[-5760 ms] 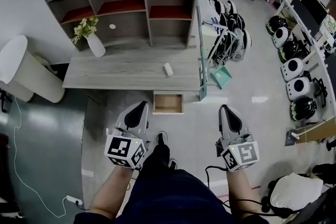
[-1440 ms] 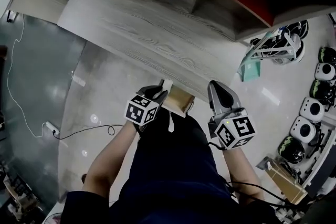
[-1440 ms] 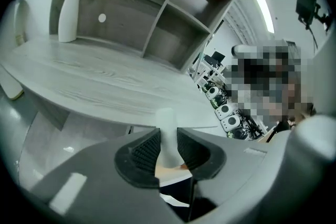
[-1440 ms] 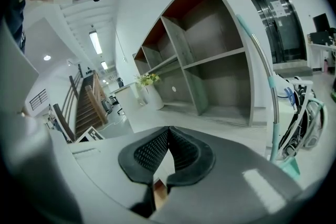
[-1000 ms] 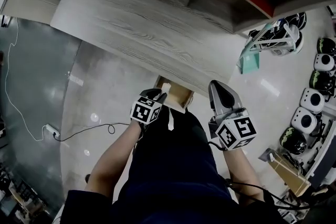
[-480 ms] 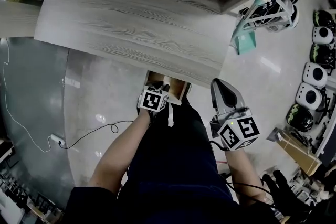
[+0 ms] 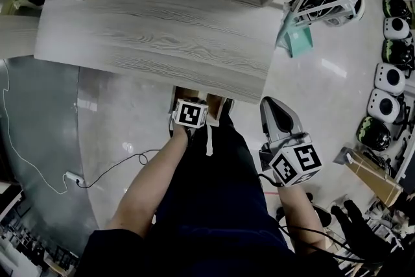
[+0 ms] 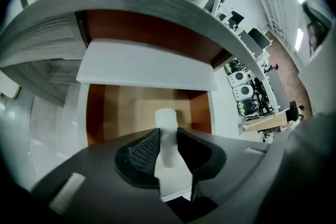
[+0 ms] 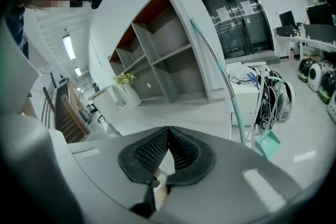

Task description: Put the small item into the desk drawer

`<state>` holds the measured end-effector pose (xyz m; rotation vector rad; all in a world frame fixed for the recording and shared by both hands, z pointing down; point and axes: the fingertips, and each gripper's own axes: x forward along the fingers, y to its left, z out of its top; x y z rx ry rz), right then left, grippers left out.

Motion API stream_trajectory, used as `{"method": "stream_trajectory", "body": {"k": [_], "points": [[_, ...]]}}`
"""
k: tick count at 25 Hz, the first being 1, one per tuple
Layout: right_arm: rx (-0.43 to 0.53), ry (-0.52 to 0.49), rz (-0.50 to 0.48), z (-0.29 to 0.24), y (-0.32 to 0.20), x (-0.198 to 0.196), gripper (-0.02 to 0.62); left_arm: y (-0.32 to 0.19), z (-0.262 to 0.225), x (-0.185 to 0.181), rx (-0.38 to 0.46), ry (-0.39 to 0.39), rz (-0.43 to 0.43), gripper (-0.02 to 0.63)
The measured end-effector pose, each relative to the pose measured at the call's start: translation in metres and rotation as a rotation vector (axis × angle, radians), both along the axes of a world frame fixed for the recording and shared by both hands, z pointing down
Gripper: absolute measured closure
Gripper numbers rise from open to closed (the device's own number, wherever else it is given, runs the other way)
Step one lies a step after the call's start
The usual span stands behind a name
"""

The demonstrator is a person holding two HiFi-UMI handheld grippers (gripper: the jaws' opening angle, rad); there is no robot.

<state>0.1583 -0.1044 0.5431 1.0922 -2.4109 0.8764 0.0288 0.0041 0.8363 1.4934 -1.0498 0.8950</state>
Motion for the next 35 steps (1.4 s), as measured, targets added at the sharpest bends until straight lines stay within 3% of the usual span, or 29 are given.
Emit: {"method": "stream_trajectory", "body": {"k": [3,8,12,14,19,24,35], "points": [[0.000,-0.005,0.003,0.000,0.000,0.000,0.589,-0.016,-0.006,-0.004,0.035,-0.042,0.025,0.502],[0.008,-0.012,0.001,-0.002,-0.003,0.001,0.589,-0.013,-0.005,-0.001,0.012,-0.036,0.024,0.502],[0.014,-0.013,-0.011,-0.004,-0.006,-0.003,0.589,0.007,0.001,0.000,-0.064,0.007,-0.027,0.499],[0.022,-0.018,-0.018,-0.005,-0.008,-0.007,0.589,0.009,-0.004,-0.001,-0.063,0.026,-0.039,0.499],[0.049,-0.032,-0.038,-0.014,-0.013,-0.018,0.589,0.001,-0.036,-0.005,0.007,0.082,-0.074,0.499],[0.077,-0.041,-0.088,-0.024,-0.020,-0.038,0.589,-0.016,-0.081,-0.013,0.103,0.205,-0.161,0.499],[0.171,-0.058,-0.200,-0.067,-0.028,-0.082,0.589,-0.059,-0.222,-0.054,0.419,0.300,-0.344,0.500]]}}
